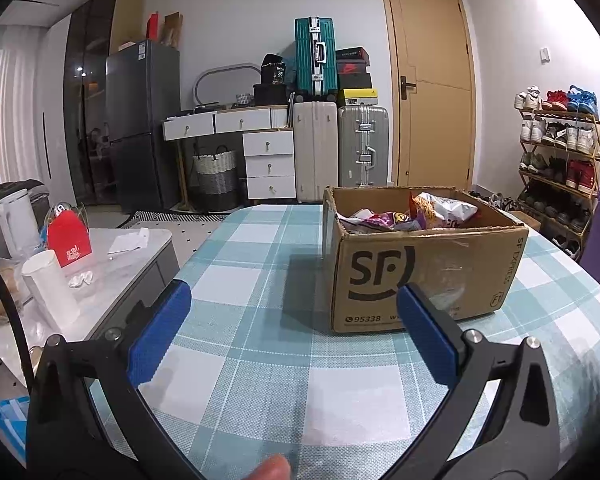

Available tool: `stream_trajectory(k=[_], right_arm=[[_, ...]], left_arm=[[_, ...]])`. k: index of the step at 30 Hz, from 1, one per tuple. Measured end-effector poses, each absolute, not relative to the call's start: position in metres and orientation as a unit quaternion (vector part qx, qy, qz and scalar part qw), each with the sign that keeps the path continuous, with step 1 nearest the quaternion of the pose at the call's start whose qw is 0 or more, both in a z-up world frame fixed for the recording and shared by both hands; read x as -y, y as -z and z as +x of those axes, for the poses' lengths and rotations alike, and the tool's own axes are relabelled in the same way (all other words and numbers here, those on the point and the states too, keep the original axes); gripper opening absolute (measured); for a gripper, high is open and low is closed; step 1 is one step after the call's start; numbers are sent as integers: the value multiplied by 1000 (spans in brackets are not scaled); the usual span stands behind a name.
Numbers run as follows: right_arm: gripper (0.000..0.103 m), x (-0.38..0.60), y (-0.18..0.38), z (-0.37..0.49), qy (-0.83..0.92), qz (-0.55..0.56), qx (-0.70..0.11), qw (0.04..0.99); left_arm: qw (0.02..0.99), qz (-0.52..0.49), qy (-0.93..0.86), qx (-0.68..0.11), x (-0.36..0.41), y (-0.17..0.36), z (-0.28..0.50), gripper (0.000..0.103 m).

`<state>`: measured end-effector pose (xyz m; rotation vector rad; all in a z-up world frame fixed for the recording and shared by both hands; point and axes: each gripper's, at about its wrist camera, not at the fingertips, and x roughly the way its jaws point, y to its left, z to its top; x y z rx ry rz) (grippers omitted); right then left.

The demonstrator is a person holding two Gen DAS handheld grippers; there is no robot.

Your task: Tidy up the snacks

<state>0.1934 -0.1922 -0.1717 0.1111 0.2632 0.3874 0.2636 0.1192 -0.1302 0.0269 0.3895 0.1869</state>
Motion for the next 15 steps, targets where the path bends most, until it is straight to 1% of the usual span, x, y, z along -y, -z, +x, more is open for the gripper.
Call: stream_trajectory(k=[15], right_arm=[[103,194,174,193,-191,53,-130,972]], left_arm=[[976,16,-93,-195,-120,130,260,103]])
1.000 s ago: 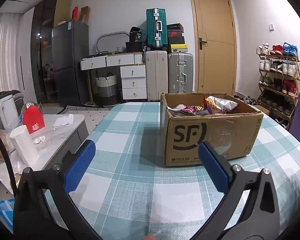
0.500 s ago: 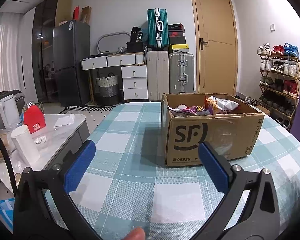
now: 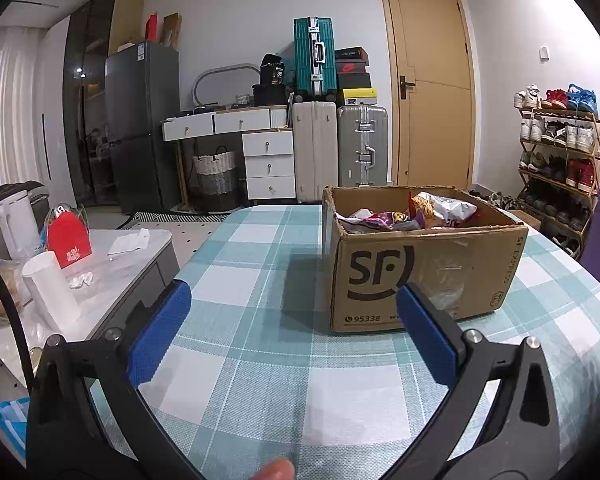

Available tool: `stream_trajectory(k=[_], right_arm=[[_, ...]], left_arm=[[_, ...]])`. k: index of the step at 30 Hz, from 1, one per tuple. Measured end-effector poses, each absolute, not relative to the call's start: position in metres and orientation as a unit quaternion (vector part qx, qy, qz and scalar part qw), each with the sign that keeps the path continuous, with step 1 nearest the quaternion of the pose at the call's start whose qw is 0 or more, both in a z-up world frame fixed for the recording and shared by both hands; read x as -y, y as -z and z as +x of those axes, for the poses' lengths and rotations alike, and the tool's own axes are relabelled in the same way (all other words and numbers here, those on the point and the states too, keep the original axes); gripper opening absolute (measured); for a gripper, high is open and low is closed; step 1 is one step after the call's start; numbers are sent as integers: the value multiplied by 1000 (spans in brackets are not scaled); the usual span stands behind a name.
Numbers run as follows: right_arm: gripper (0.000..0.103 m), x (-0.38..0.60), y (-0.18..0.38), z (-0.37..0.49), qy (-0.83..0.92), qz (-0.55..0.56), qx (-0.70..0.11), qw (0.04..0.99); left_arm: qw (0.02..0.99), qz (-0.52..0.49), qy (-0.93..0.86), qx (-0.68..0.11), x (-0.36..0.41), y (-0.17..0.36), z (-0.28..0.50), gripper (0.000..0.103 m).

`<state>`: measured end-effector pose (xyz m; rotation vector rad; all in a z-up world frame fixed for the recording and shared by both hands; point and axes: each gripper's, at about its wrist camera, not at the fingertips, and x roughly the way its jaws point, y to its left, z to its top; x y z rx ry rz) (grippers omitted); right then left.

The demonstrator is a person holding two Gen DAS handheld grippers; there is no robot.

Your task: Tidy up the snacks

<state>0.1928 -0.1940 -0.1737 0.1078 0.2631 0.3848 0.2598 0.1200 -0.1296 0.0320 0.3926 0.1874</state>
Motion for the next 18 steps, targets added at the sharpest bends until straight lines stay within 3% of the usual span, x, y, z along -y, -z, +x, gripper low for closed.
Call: stream_trajectory(k=[18], right_arm=[[103,195,174,192,-191,53,-132,971]], left_arm=[[975,17,-96,-199,-119,129,261,103]])
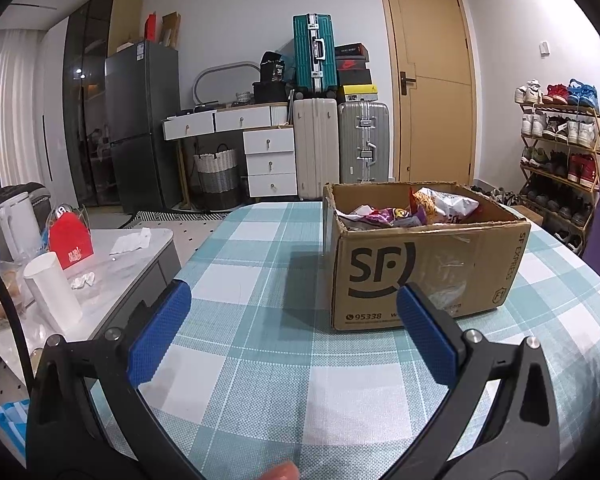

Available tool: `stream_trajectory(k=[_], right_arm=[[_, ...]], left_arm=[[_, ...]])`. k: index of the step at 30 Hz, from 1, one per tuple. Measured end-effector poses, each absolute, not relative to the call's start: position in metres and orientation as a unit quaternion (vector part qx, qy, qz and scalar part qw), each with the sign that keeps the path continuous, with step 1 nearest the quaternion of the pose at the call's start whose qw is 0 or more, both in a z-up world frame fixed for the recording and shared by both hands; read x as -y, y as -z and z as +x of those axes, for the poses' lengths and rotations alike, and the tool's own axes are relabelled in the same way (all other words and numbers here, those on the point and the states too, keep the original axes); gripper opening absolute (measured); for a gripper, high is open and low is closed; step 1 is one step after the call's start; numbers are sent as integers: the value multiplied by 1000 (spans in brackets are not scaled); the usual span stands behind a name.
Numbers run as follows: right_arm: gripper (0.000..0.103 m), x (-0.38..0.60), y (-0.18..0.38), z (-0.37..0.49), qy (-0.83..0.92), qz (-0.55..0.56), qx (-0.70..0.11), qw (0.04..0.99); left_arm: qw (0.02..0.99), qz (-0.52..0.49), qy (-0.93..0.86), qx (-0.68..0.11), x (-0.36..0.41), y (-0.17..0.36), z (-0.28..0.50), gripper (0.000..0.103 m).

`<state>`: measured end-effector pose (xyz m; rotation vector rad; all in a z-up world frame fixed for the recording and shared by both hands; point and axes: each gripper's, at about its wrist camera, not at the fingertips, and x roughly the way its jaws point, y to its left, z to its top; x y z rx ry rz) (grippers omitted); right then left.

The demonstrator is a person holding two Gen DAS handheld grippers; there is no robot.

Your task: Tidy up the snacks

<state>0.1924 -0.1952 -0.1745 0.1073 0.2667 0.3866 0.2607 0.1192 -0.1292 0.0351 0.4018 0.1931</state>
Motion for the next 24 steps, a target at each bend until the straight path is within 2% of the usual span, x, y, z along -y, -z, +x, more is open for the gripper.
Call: stream_trajectory(k=[24], right_arm=[[103,198,174,192,-192,53,-133,971]], left_arm=[[977,27,-85,-192,-117,128,257,103]])
